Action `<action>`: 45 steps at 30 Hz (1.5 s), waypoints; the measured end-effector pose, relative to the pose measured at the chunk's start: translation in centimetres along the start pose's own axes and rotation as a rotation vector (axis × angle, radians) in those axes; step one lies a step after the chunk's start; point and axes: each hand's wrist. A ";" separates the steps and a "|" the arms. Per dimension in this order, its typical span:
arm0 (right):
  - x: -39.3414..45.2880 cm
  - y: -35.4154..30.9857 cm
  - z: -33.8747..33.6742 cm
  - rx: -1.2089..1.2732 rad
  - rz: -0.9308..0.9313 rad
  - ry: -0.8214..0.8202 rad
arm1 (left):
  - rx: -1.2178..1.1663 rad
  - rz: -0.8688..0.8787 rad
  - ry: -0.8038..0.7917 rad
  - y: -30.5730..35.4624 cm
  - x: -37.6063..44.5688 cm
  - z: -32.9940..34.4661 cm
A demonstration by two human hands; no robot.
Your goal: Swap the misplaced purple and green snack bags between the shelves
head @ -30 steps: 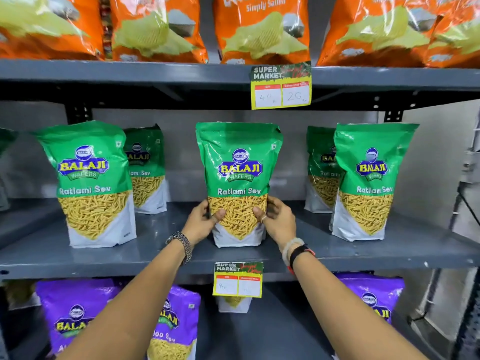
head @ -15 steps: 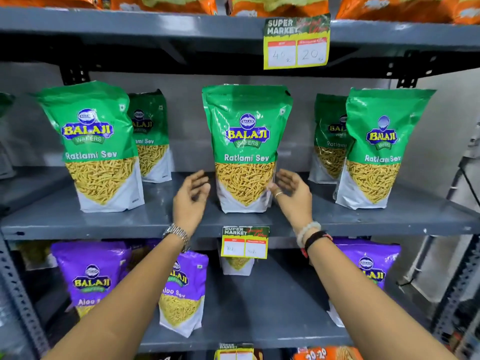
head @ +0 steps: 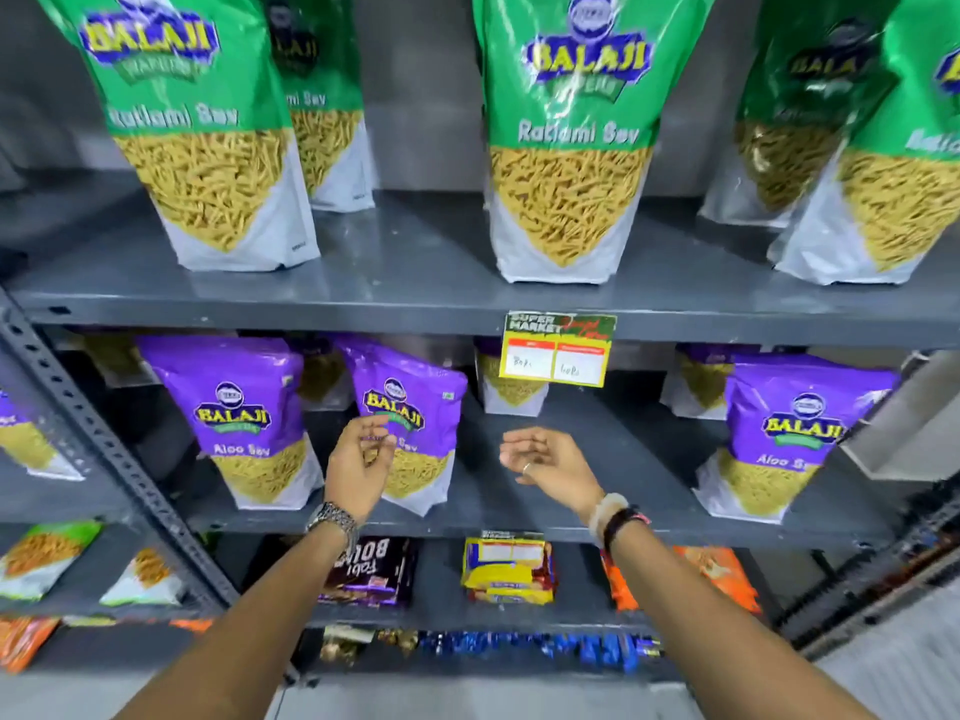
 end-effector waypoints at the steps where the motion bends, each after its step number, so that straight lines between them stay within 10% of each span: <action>1: 1.2 0.8 1.1 -0.025 0.017 0.011 | 0.004 -0.062 -0.002 -1.6 0.4 0.0; 15: 9.6 6.2 10.3 -0.010 0.118 0.103 | -0.090 -0.364 -0.275 -8.2 4.2 0.6; 45: 6.4 6.3 -4.0 0.199 0.082 0.187 | 0.067 -0.283 -0.515 -1.2 1.3 10.9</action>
Point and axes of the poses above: each hand's wrist, its own x-axis towards the middle knuckle, its own z-axis out of the palm, y = z × x, and after that the axes turned 9 degrees about z, right-handed
